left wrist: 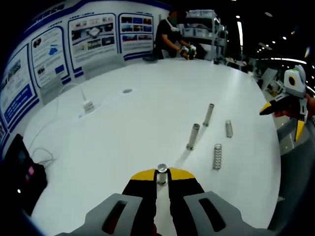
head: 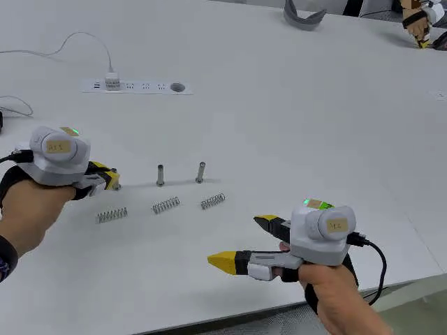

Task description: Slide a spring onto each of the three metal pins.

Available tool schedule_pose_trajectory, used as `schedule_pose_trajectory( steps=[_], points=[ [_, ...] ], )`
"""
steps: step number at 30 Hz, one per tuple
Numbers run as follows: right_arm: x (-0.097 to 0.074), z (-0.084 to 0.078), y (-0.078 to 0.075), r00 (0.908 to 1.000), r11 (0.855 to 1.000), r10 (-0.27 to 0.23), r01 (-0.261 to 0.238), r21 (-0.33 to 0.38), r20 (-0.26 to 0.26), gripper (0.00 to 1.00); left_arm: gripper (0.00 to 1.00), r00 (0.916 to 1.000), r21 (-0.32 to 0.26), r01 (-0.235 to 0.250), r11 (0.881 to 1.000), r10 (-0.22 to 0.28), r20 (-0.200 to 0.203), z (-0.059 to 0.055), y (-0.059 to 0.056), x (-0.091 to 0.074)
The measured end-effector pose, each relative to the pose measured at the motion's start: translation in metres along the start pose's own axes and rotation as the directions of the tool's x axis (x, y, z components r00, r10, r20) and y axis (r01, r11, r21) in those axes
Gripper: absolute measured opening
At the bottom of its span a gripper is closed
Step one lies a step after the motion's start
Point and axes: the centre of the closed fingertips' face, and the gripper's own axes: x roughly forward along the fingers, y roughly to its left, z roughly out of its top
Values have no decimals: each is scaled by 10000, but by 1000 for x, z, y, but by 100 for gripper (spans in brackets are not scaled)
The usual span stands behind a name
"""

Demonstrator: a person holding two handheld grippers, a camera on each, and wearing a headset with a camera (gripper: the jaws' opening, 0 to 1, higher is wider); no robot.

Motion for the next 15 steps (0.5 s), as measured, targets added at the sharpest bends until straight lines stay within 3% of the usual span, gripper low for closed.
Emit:
schedule_pose_trajectory(
  steps=[10,15],
  points=[
    [1,1,1,10000,10000,20,-20,-1,47,87,9,10000,-207,-32,9998,31,-26,-3,2,-3],
    [2,1,1,10000,10000,44,-44,-44,23,87,18,9999,-313,33,9995,-36,-98,-8,1,-6]
  ],
)
